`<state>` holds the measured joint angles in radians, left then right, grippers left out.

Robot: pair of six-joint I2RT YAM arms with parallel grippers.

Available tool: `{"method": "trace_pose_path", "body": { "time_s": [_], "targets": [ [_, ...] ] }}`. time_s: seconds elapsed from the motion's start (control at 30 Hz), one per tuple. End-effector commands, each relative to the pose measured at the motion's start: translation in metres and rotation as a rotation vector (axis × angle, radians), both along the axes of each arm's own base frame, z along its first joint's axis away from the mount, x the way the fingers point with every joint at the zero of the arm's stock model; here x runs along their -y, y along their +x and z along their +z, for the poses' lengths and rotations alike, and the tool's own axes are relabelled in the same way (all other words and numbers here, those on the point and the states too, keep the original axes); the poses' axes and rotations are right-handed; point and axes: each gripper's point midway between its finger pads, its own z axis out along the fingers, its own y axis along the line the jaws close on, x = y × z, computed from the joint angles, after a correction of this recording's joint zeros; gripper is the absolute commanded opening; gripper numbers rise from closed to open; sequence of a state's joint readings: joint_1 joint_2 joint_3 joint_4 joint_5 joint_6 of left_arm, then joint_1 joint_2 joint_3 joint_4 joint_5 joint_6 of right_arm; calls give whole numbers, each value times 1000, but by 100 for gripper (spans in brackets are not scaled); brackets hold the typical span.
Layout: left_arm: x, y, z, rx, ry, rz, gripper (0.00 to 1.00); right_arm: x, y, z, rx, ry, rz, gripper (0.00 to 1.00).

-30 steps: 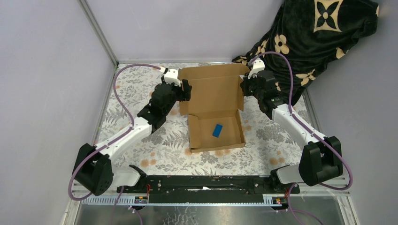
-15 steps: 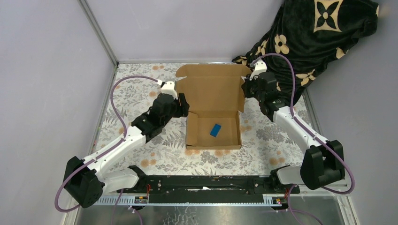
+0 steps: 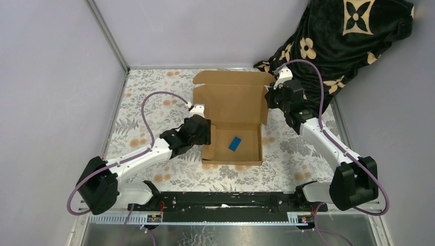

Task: Fold the paper box

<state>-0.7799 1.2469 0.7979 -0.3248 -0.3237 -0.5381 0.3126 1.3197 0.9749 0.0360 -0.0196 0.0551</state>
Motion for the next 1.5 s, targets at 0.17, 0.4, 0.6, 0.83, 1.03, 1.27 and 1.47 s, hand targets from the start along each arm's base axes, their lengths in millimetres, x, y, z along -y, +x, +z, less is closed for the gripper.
{"method": "trace_pose_path", "body": {
  "time_s": [0.17, 0.4, 0.6, 0.83, 1.03, 1.27, 1.47],
  "targets": [
    [-6, 6, -37, -49, 87, 58, 65, -5, -7, 19, 61, 31, 26, 0],
    [-4, 10, -49, -63, 116, 61, 53, -6, -8, 16, 57, 31, 30, 0],
    [-4, 13, -58, -73, 146, 61, 50, -7, -7, 12, 53, 31, 31, 0],
    [-5, 13, -68, -86, 170, 59, 34, -6, -8, 10, 50, 29, 33, 0],
    [-10, 13, -73, -85, 229, 71, 22, -3, -11, 9, 51, 20, 20, 0],
    [-19, 12, -78, -72, 380, 95, 17, 3, -12, 9, 50, -1, 1, 0],
    [-25, 14, -78, -48, 424, 123, 13, 8, -9, 7, 40, -14, -31, 1]
  ]
}}
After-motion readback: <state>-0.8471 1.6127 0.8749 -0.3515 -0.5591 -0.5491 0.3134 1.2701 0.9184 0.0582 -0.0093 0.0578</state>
